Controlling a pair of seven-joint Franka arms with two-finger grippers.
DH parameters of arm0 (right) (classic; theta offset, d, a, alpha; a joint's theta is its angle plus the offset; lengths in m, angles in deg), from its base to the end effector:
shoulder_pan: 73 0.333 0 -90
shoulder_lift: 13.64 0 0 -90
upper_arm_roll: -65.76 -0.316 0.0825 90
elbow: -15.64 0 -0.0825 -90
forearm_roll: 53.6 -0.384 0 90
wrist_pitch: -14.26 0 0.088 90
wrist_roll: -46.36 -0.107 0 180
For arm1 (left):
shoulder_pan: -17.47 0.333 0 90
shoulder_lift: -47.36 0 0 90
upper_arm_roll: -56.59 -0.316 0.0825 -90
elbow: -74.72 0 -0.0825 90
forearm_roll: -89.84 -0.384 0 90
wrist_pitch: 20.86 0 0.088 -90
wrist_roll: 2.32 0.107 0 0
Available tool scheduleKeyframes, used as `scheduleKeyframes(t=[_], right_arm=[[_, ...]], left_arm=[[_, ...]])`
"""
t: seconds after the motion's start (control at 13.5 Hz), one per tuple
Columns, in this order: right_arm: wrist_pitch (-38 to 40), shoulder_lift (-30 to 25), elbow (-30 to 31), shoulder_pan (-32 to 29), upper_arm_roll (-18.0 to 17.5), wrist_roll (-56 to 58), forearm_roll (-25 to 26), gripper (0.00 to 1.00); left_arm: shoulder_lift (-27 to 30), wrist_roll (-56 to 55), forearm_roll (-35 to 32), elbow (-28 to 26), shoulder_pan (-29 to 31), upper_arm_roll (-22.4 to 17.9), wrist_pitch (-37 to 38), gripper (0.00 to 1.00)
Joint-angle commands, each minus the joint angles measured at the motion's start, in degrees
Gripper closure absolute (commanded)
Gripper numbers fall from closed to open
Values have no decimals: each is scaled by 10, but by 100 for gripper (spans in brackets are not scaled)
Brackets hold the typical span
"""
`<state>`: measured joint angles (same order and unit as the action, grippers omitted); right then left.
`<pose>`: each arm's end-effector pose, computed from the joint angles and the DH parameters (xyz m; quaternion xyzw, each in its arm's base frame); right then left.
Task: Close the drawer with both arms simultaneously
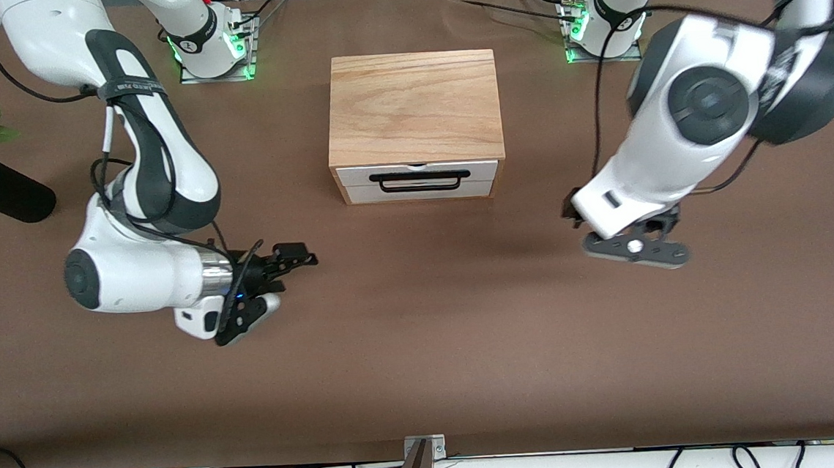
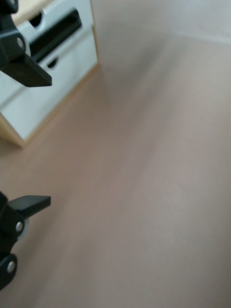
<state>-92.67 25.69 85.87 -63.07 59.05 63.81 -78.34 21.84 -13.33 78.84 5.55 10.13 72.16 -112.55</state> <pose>0.7056 0.2209 0.3748 -0.9480 -0.2084 0.0184 0.2400 0.6483 -0.2086 0.5300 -0.9944 0.0966 0.0073 0.0416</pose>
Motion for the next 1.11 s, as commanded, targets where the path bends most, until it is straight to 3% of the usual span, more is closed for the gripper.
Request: scheduleKeyframes(t=[0.0,0.22,0.37,0.52,0.74,0.89,1.03], right_arm=[[-17,-14,-6,16,49,56,13,0],[-23,-42,26,-10,86,130,29,0],[-79,-79,74,-45,89,129,29,0],[-141,-116,107,-64,88,129,26,0],[-146,-181,133,-69,90,128,60,0],[-127,-222,141,-72,90,96,109,0],[-80,-252,142,-72,89,-34,129,0]], left_arm=[[52,-8,-8,-18,35,-9,28,0],[104,-4,51,-64,44,-63,29,0],[150,0,102,-126,55,-91,27,0],[195,-6,104,-188,61,-92,22,0],[259,6,136,-265,88,-92,-29,0],[265,7,135,-269,84,-92,-30,0],[269,7,131,-269,79,-92,-29,0]])
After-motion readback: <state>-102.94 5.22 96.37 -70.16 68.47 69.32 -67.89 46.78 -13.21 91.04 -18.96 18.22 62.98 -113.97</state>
